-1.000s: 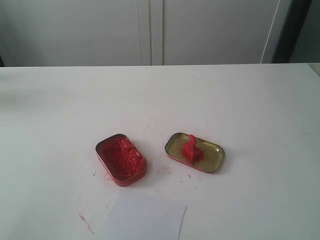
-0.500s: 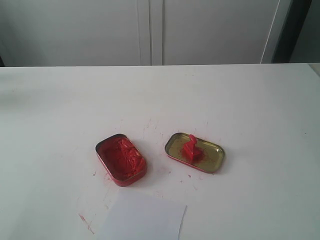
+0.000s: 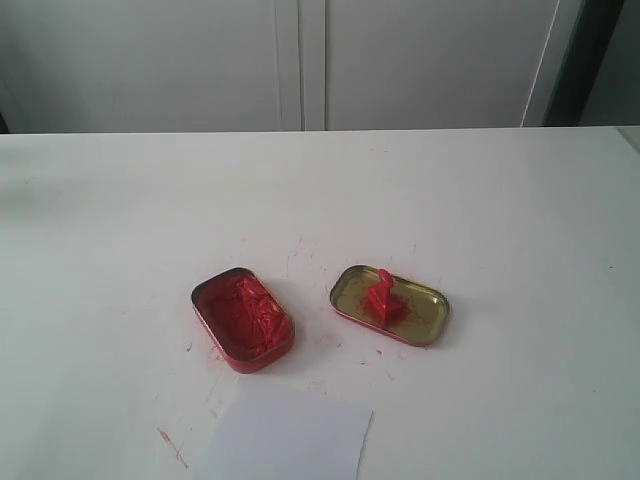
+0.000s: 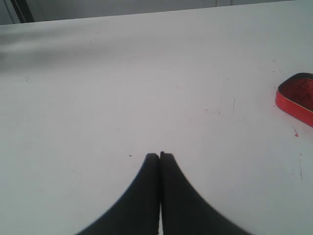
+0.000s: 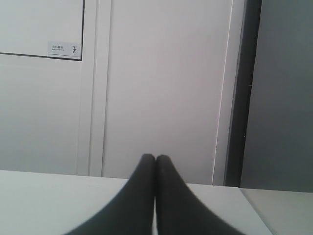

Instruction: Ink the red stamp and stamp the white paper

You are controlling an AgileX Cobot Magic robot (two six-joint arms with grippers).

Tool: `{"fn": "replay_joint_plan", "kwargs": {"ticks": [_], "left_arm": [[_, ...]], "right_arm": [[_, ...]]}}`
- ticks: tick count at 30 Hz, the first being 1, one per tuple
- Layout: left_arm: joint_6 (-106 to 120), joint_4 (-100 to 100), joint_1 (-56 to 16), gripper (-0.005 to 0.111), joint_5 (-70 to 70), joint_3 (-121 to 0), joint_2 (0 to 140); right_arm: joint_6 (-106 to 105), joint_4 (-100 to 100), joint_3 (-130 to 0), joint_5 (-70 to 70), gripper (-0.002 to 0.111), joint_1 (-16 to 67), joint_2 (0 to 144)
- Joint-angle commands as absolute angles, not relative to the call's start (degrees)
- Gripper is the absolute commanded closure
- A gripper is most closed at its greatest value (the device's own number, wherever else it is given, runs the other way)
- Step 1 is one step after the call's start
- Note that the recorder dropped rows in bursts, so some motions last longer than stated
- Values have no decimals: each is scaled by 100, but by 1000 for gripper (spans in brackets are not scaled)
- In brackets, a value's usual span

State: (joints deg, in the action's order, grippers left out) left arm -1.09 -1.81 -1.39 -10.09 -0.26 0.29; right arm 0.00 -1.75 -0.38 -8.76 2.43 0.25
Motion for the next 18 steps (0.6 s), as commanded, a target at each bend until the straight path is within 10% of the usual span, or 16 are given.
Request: {"fn": "replay_joint_plan", "kwargs": {"ticks": [1, 18], "left_arm": [[-131, -210, -137, 107, -985, 0, 0], [-131, -210, -137, 107, -985, 0, 0]], "right_arm": [[0, -213, 0, -916, 108, 227, 0], [0, -202, -1687, 1210, 108, 227, 730]]}}
